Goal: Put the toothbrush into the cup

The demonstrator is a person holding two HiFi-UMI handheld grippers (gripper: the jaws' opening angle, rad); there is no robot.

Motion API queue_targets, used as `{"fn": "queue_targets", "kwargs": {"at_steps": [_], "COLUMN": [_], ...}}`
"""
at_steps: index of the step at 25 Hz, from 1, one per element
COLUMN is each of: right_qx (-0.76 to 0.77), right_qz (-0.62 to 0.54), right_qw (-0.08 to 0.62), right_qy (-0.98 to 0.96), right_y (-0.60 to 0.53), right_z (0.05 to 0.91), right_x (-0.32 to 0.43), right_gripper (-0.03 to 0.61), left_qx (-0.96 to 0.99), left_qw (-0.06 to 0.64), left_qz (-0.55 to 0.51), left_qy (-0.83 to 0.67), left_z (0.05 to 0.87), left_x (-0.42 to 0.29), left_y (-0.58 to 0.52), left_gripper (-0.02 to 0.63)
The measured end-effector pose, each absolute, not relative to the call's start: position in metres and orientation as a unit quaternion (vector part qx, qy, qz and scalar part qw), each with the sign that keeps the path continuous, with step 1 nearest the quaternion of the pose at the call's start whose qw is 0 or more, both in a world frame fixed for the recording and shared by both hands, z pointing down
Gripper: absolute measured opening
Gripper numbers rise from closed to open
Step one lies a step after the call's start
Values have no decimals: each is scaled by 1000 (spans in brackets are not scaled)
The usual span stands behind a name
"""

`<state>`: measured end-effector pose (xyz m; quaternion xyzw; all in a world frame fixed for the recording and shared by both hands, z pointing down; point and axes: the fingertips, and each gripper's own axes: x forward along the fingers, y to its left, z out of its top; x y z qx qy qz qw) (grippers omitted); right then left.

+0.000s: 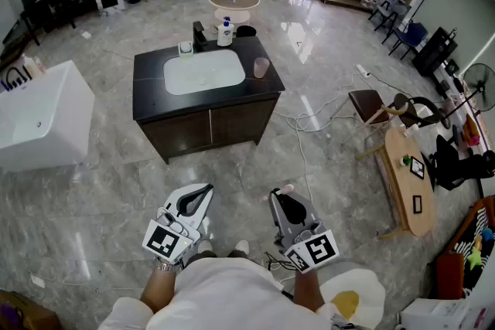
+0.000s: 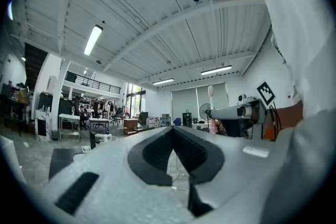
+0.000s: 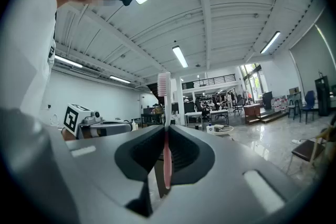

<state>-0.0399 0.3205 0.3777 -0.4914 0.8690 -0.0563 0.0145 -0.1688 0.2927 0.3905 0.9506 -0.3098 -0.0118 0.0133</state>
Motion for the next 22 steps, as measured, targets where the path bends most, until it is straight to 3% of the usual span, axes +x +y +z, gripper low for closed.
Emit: {"fn": "queue_targets", "kwargs": {"at_steps": [22], "right_qx": [-494], "right_qz": [-52], "right_qw": [18], "right_qy": [867], "right_y": [311], "right_z": [385], "right_x": [-20], "right_gripper": [37], "left_qx": [949], "left_qw": [-3], "left_qz": [-5], "left_qy": [-315], "left_z": [394], "left_x": [-151], "left_y": [287], "left_gripper": [-2]}}
